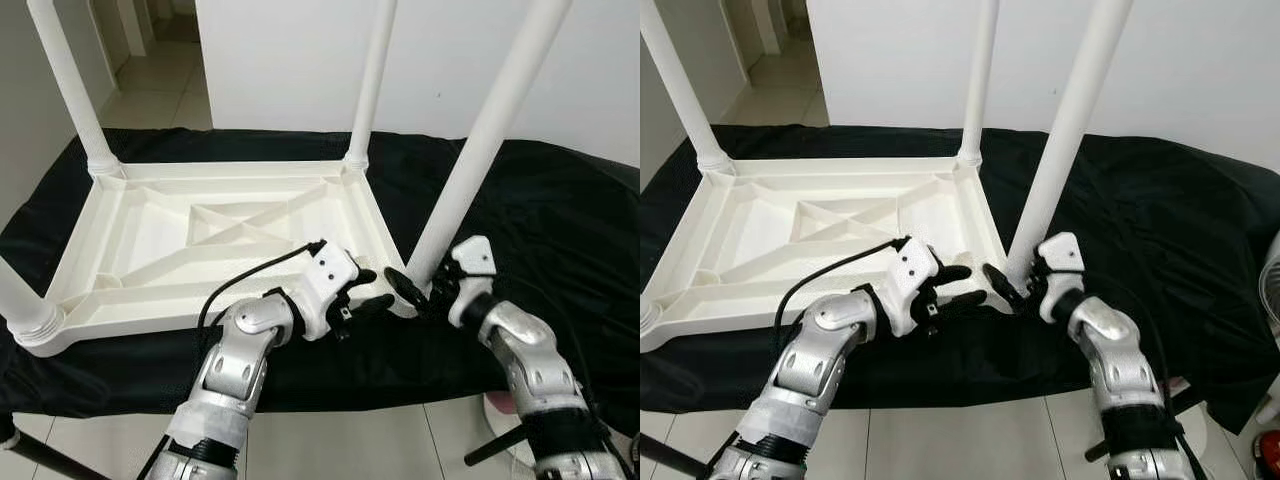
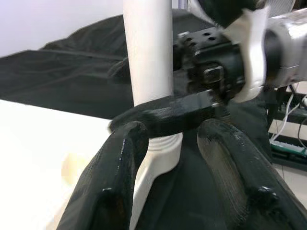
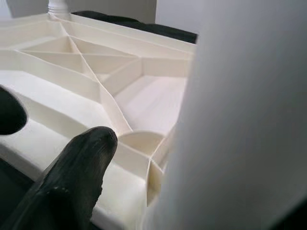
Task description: Building children table
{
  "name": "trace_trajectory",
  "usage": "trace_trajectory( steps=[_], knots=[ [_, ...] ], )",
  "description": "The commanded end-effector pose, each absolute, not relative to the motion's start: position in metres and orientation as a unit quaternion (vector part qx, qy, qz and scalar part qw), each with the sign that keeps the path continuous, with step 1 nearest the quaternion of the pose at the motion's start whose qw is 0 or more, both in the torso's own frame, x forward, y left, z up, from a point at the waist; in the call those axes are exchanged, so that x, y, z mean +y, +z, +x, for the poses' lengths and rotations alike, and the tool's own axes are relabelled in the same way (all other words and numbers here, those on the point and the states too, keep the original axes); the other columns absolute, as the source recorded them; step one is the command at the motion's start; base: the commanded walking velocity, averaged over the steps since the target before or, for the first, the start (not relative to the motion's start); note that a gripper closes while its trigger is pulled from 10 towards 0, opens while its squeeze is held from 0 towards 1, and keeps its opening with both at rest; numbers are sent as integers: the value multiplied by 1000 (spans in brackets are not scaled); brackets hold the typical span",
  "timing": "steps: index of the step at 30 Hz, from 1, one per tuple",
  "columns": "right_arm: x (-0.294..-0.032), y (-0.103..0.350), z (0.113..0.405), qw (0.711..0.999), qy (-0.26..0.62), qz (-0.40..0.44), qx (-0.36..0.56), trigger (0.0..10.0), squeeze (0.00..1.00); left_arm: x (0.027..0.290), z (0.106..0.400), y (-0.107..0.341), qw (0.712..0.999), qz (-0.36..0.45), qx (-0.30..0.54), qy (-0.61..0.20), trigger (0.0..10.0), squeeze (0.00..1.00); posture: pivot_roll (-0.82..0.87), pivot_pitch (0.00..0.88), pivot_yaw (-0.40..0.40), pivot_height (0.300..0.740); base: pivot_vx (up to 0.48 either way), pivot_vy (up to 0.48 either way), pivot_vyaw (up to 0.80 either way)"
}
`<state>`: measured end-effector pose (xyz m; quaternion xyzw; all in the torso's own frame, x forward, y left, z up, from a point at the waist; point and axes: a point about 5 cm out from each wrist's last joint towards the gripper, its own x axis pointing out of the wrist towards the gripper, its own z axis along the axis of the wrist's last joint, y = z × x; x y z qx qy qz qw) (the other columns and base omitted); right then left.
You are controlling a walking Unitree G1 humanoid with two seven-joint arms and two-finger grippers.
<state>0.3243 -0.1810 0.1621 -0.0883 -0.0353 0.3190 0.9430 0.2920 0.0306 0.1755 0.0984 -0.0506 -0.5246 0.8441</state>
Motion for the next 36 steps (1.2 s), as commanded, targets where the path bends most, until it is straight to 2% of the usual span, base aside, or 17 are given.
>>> trace_trajectory(
  steps=[1, 4, 5, 6, 7, 9, 10, 23, 24, 25, 26, 36],
  knots=[
    [-180, 155, 325, 941, 328, -86, -23, 10000, 0, 34, 298, 173, 884, 96, -47, -455, 10000, 0, 33, 15, -41, 740, 0, 0, 0],
    [-180, 147, 330, 940, 331, -79, -8, 10000, 0, 32, 293, 168, 875, 102, -38, -472, 10000, 0, 35, 16, -40, 740, 0, 0, 0],
    [-180, 141, 331, 940, 334, -77, 2, 4588, 0, 32, 291, 165, 870, 106, -33, -481, 10000, 0, 43, 22, -44, 740, 0, 0, 0],
    [-180, 141, 331, 940, 334, -77, 2, 4588, 0, 32, 291, 165, 870, 106, -33, -481, 10000, 0, 43, 22, -44, 740, 0, 0, 0],
    [-180, 133, 332, 938, 338, -75, 14, 1294, 0, 32, 287, 162, 864, 111, -26, -490, 10000, 0, 46, 24, -45, 740, 0, 0, 0],
    [-181, 132, 332, 938, 338, -74, 15, 1294, 0, 32, 286, 162, 863, 111, -26, -491, 10000, 0, 46, 24, -45, 740, 0, 0, 0],
    [-181, 131, 331, 938, 340, -73, 17, 0, 0, 32, 286, 162, 865, 111, -26, -489, 10000, 0, 49, 24, -47, 740, 0, 0, 0],
    [-187, 129, 328, 942, 331, -47, 4, 0, 0, 33, 288, 163, 869, 110, -28, -482, 10000, 0, 40, 29, -51, 740, 0, 0, 0],
    [-187, 130, 328, 949, 315, -29, 0, 9098, 0, 33, 288, 163, 869, 110, -28, -482, 10000, 0, 35, 29, -51, 740, 0, 0, 0],
    [-187, 130, 328, 949, 315, -29, 0, 9098, 0, 33, 288, 163, 869, 110, -28, -482, 10000, 0, 35, 29, -51, 740, 0, 0, 0],
    [-185, 131, 329, 954, 300, -16, -8, 10000, 0, 33, 288, 163, 869, 111, -27, -482, 10000, 0, 34, 29, -50, 740, 0, 0, 0],
    [-169, 128, 327, 977, 210, 4, -24, 10000, 0, 31, 287, 160, 867, 120, -21, -484, 10000, 0, 30, 34, -50, 740, 0, 0, 0]
  ],
)
